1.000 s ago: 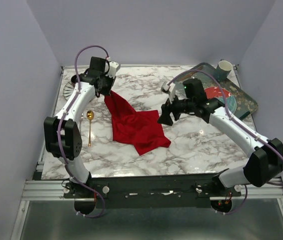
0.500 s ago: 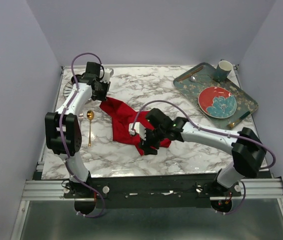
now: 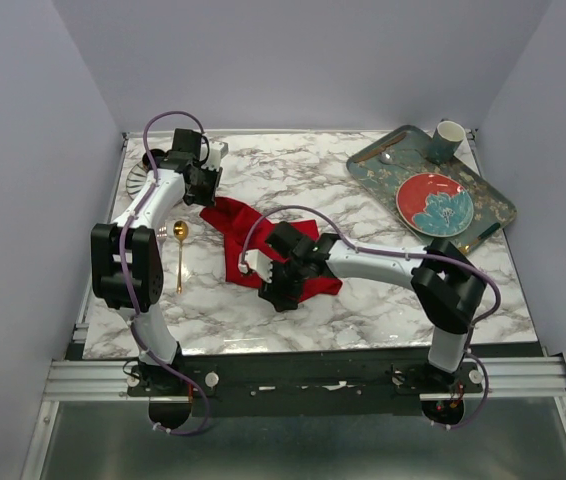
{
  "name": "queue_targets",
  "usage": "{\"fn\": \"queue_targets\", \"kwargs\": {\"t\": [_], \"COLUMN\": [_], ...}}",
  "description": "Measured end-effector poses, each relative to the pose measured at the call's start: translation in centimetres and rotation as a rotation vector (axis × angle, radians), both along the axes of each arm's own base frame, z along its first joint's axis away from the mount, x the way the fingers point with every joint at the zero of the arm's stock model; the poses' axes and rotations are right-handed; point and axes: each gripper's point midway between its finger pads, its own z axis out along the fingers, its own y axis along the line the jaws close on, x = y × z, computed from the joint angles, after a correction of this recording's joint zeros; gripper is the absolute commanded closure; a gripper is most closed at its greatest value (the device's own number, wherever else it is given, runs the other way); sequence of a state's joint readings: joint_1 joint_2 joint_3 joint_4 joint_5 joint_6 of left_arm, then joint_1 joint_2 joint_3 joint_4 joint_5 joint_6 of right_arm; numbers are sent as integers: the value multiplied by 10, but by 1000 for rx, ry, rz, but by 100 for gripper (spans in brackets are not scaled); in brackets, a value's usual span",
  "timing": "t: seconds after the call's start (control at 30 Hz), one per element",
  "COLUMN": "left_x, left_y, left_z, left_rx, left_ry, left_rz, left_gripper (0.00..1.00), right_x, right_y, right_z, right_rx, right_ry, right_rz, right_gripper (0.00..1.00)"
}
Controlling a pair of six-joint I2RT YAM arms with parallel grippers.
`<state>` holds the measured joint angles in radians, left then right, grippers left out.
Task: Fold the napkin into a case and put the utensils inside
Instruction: Flatten out the crumpled napkin at the center of the board.
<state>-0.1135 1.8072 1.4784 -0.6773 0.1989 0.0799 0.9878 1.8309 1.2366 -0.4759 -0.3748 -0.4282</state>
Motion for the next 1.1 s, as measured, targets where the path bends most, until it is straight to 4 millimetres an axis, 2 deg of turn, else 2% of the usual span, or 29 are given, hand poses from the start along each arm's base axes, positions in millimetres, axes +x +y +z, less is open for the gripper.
{"fn": "queue_targets", "kwargs": {"t": [0.23, 0.4, 0.5, 0.53, 0.6, 0.63, 0.67, 0.9, 1.0, 1.1], "left_x": [2, 2, 4, 4, 4, 4, 4, 2, 1, 0], "left_y": [-1, -2, -2, -2, -2, -1, -1, -5, -7, -8], "left_z": [-2, -3, -3, -3, -3, -4, -4, -4, -3, 1], "left_rx": [-7, -17, -23, -26, -29, -31, -34, -56, -70, -73], "left_ry": [1, 3, -3, -4, -5, -4, -2, 3, 4, -2], "left_rz": [-2, -4, -5, -4, -4, -3, -3, -16, -26, -40], "left_gripper": [100, 100, 100, 100, 100, 100, 100, 100, 100, 100], "right_x": [-4, -7, -3, -3, -1, 0, 1, 3, 5, 20], "right_y": [1, -1, 1, 2, 2, 2, 3, 1, -12, -32], "right_z": [-11, -26, -27, -28, -29, -30, -30, -30, -26, 3], "right_rx": [-43, -96, -101, -104, -107, -110, -110, -119, -132, -106], "right_ry": [-4, -3, -14, -16, -23, -24, -26, -41, -46, -69], "right_rz": [8, 13, 14, 14, 16, 14, 13, 6, -21, -100], "right_gripper": [41, 42, 50, 61, 76, 93, 99, 99, 99, 99]}}
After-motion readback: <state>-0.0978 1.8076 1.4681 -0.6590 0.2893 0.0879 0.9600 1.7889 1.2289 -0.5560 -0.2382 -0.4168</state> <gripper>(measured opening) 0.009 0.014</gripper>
